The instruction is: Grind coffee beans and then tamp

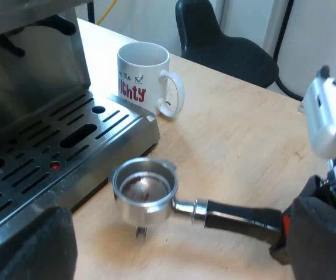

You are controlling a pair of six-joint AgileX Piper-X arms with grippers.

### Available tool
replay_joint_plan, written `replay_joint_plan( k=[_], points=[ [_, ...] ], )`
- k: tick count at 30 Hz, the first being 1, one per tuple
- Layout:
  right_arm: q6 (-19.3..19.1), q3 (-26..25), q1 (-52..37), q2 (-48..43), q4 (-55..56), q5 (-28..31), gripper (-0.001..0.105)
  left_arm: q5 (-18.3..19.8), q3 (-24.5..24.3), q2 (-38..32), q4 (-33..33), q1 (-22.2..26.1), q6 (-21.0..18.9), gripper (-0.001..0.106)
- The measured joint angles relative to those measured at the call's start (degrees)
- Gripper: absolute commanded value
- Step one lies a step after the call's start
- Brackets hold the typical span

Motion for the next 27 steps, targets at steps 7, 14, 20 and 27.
replay_joint_plan(
  k=[7,14,20,27],
  points=[
    [0.0,0.0,0.0,3.8,-3.2,-0.2,0.000,0.0,0.0,0.0,0.0,0.0,0.0,0.079],
    [0.0,0.0,-3.0,6.7,-6.2,-2.2,0.000,0.0,0.0,0.0,0.0,0.0,0.0,0.079],
    [0.0,0.0,-5.5,7.2,-8.4,-2.4,0.000,0.0,0.0,0.0,0.0,0.0,0.0,0.079],
    [0.0,0.0,-5.6,8.7,-9.3,-2.4,0.000,0.0,0.0,0.0,0.0,0.0,0.0,0.079]
  ],
)
